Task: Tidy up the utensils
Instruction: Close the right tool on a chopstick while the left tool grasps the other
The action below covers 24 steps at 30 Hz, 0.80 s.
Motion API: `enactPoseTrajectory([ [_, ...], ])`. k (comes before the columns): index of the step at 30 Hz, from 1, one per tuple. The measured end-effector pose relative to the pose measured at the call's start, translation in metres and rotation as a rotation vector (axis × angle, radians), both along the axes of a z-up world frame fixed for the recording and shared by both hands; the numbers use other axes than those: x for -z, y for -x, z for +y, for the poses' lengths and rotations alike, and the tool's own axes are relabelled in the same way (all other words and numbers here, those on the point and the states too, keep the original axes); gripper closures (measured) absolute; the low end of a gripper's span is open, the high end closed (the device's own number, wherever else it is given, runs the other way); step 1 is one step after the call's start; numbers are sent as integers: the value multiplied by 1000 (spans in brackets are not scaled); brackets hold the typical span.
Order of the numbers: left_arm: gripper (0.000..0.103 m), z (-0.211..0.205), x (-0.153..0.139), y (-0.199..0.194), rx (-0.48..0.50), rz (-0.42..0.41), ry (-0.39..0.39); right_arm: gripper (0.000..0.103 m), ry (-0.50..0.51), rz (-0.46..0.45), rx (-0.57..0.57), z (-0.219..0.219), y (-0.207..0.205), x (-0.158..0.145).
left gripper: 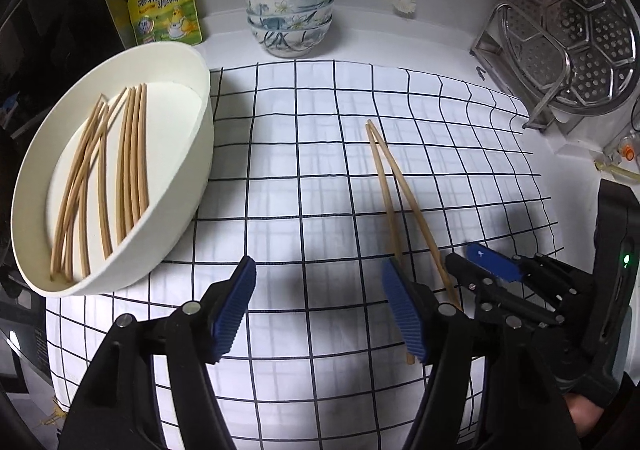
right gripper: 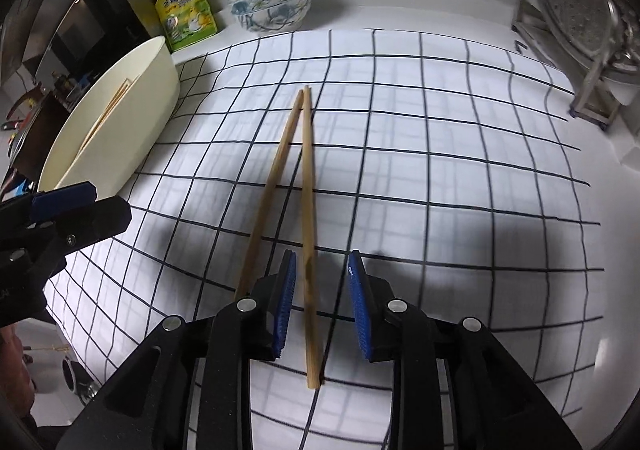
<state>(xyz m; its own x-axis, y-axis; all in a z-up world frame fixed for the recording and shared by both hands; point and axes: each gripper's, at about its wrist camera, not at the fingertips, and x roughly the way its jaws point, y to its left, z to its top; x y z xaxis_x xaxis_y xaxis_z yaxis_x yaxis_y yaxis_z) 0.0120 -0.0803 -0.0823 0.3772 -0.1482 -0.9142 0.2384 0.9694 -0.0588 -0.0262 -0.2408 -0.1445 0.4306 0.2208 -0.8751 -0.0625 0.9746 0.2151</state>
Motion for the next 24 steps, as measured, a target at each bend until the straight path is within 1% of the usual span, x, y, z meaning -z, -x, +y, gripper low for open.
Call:
enactPoseTrajectory([
  [7,38,-1,3,-1,-10,-4,-5,77,47,-18,-36,10,-6,5],
  [11,33,-2,2,1,-11,-10,-11,78,73,-23,-44,14,-9,10],
  [12,33,-2,1,1,-9,-12,-10,85,79,-23,-45,14,-9,10],
  [13,33,-3,1,1,-6,-15,-12,96,84,-22,-44,14,-8,11],
  [17,28,-7,4,1,1,-12,-13,96,75,-24,-19,7,-6,12],
  [24,28,-28,19,-1,31,-13,-8,96,61,-3,72,-31,8,12],
])
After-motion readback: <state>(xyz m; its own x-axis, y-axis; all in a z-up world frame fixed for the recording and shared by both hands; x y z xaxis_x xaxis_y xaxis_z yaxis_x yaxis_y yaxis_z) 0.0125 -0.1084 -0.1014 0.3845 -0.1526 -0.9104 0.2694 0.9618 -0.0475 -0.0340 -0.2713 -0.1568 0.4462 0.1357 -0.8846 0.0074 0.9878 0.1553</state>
